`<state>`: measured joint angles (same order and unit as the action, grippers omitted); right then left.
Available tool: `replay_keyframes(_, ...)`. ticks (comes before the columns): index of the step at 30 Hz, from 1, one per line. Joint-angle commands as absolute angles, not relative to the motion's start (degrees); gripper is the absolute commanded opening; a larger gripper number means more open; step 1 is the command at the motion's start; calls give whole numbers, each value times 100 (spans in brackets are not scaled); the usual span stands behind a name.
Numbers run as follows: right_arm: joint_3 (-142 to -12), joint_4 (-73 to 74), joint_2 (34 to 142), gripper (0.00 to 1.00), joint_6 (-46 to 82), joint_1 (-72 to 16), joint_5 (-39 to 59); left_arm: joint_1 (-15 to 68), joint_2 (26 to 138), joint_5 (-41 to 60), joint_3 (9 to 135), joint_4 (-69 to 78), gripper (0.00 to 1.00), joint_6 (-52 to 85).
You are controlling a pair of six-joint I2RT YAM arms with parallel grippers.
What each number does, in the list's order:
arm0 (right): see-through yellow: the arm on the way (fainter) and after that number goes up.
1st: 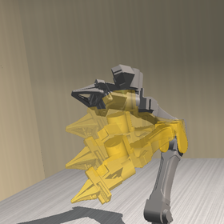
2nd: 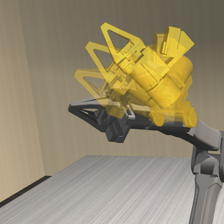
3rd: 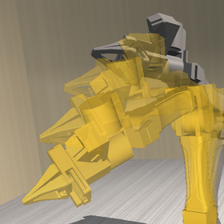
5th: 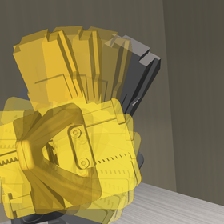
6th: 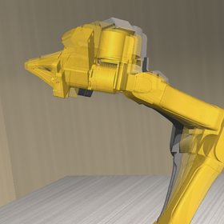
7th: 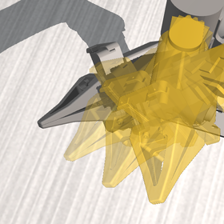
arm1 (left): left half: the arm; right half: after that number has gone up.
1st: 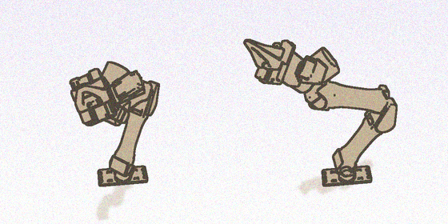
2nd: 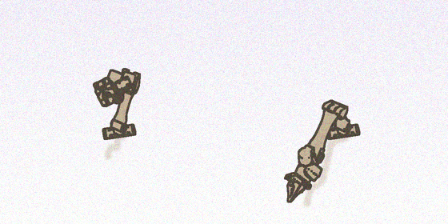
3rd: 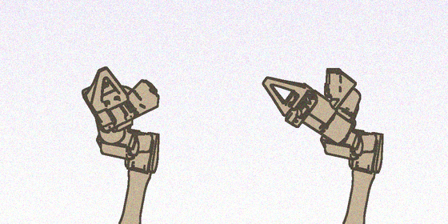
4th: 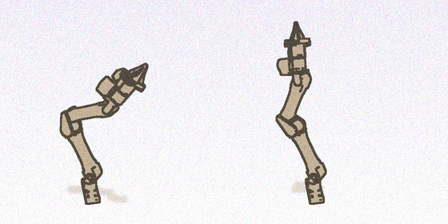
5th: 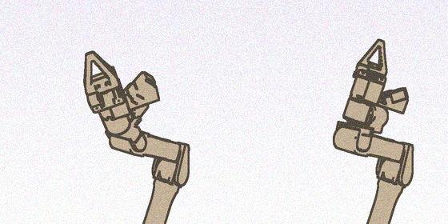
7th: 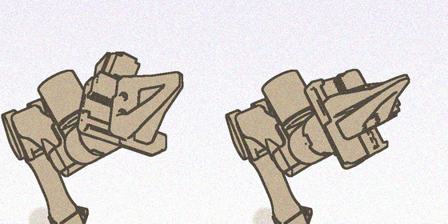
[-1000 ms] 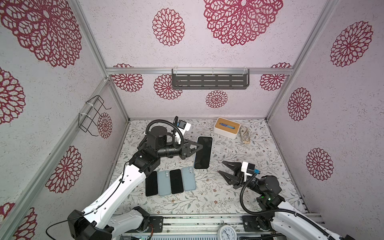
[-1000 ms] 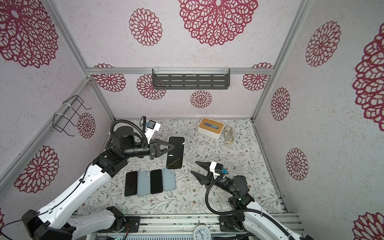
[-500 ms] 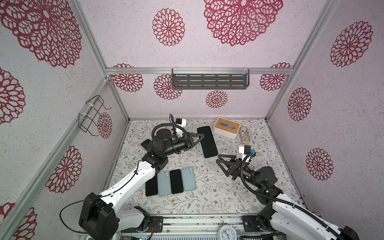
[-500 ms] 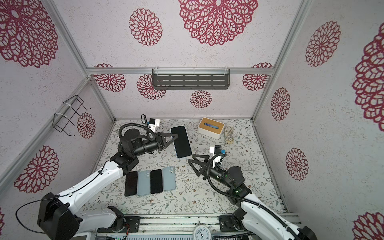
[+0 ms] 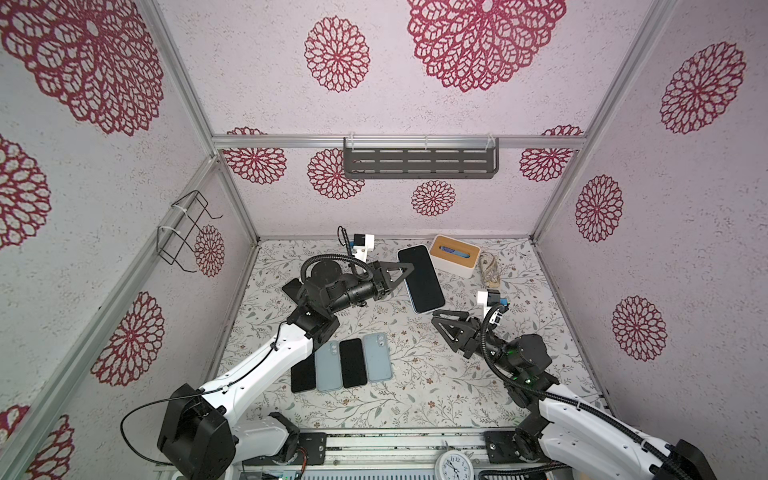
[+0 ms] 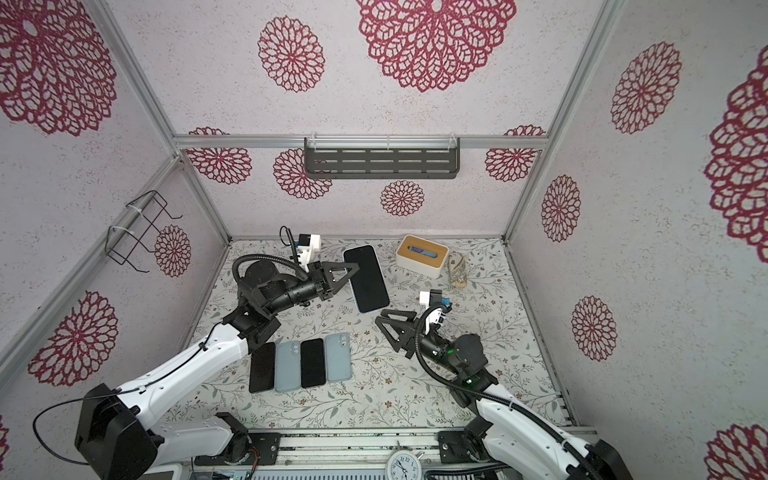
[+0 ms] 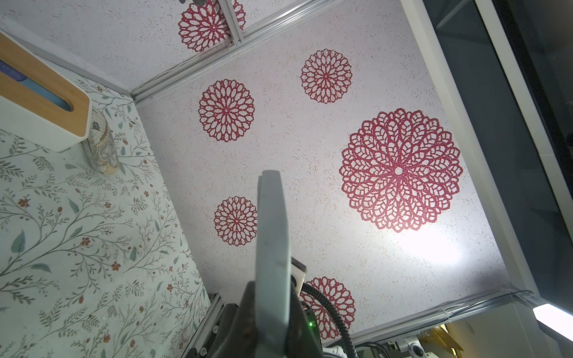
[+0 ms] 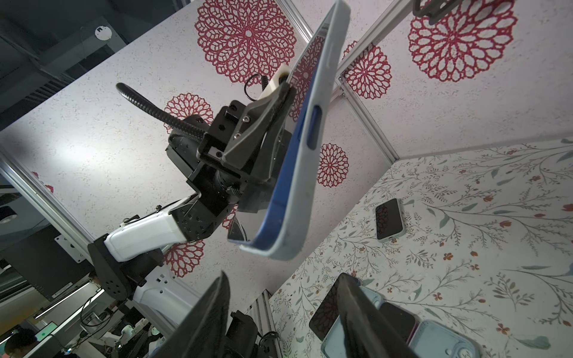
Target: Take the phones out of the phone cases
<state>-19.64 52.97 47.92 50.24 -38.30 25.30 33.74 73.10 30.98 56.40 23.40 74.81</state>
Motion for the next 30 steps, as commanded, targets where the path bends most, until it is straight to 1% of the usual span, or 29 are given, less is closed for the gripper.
replay_keyframes(1, -2005, 5900, 4856, 59, 5211, -3850, 2506, 3419, 7286, 3116, 5650, 2888, 0, 7541)
replay_keyframes(19, -2074, 6442, 5259, 58, 5448, -3685, 2483, 3560, 7207, 3216, 5502, 3107, 0, 7488)
replay_keyframes(30, -1997, 6627, 5505, 53, 5660, -3530, 2452, 3707, 7207, 3241, 5478, 3376, 0, 7620)
